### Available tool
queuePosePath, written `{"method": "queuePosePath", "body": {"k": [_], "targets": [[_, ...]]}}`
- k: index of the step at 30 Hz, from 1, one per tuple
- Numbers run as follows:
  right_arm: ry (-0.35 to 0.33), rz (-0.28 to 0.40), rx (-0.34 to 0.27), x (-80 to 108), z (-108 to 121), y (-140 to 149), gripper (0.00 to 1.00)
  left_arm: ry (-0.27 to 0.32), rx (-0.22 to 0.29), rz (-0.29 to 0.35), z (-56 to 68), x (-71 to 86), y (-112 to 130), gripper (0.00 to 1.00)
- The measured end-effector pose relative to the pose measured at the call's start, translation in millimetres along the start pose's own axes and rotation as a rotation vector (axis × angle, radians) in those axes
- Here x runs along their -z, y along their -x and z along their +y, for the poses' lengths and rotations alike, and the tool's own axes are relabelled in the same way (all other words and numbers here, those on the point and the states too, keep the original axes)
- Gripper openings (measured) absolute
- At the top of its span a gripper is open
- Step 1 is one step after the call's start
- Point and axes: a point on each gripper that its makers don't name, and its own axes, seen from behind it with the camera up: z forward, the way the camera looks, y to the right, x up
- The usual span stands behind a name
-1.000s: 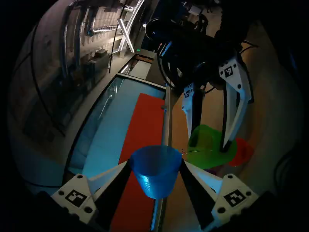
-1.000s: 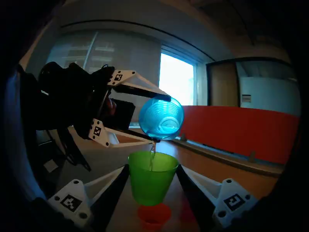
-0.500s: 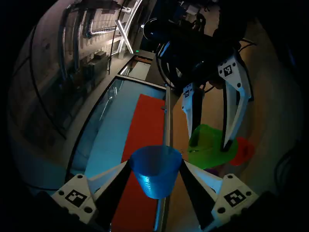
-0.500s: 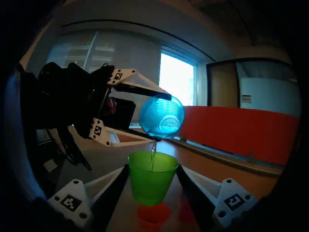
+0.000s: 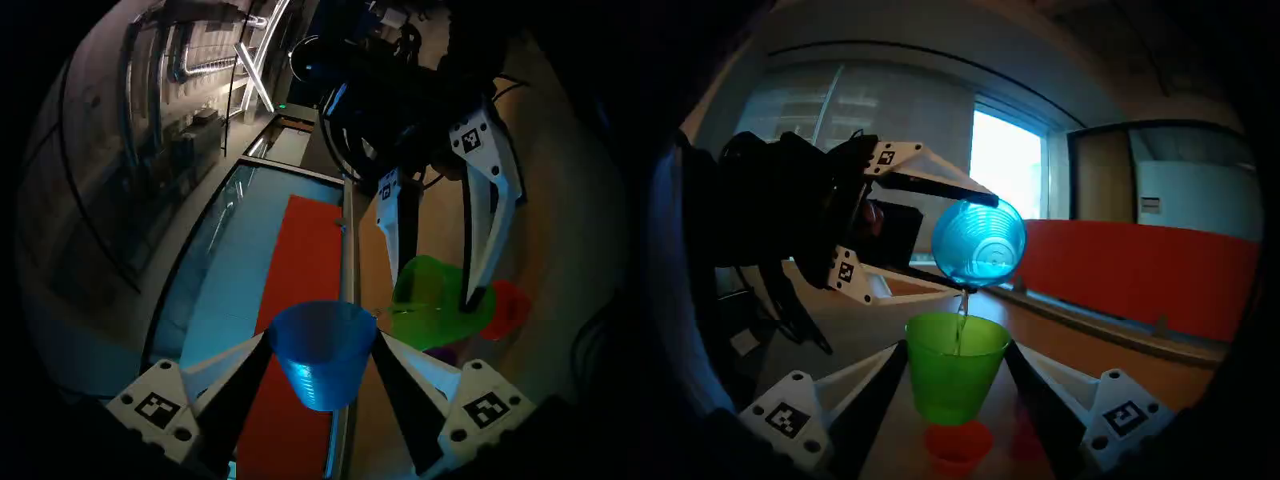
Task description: Pour water
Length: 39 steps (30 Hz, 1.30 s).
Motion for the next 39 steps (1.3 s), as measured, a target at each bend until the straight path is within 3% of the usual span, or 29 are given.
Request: {"method": "queuePosePath", "body": {"k": [39], "targets": [[0.0,0.006,0.007,-1.8,-1,-1,0.92,-0.03,-0.1,0.012,-8.3,5.7,-11,0.87]]}}
